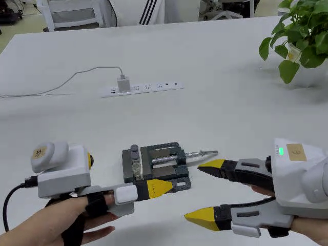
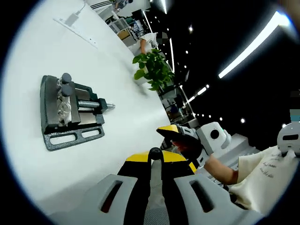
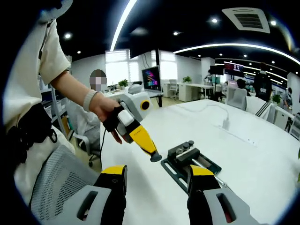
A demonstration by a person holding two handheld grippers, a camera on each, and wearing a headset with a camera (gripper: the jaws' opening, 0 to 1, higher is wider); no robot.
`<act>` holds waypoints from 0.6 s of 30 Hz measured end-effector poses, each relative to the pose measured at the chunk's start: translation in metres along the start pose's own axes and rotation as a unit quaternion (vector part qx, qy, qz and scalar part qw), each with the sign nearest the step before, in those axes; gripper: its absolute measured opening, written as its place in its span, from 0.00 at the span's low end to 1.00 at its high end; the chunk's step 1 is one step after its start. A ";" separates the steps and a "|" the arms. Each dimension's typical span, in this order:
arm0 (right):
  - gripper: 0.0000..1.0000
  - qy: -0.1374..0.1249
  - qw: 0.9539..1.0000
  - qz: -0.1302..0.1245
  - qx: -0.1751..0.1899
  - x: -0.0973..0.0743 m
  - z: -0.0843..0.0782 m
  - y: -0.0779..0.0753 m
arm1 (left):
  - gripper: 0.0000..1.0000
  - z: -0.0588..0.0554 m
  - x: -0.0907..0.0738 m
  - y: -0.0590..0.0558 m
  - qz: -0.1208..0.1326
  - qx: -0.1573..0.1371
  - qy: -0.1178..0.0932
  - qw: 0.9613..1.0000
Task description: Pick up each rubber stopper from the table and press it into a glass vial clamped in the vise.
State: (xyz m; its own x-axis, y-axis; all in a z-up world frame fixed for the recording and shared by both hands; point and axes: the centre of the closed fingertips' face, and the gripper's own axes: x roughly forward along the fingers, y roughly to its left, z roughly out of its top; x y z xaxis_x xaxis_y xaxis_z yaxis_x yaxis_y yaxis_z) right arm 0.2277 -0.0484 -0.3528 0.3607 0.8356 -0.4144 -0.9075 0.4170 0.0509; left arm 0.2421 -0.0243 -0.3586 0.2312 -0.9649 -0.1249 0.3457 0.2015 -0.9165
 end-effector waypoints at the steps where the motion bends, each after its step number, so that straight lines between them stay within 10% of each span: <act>1: 0.47 -0.004 1.000 0.005 -0.005 0.001 0.002 0.002 | 0.04 -0.002 -0.001 -0.003 -0.010 -0.016 -0.001 1.000; 18: 0.25 -0.041 0.998 0.039 -0.026 0.009 0.022 0.018 | 0.04 -0.008 -0.009 -0.022 -0.097 -0.109 -0.029 0.989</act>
State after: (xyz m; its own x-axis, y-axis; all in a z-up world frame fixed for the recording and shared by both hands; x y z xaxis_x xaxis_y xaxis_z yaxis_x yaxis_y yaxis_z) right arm 0.2198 -0.0255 -0.3360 0.3036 0.8919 -0.3351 -0.9425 0.3327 0.0318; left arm 0.2254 -0.0217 -0.3400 0.2336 -0.9692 0.0779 0.1858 -0.0341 -0.9820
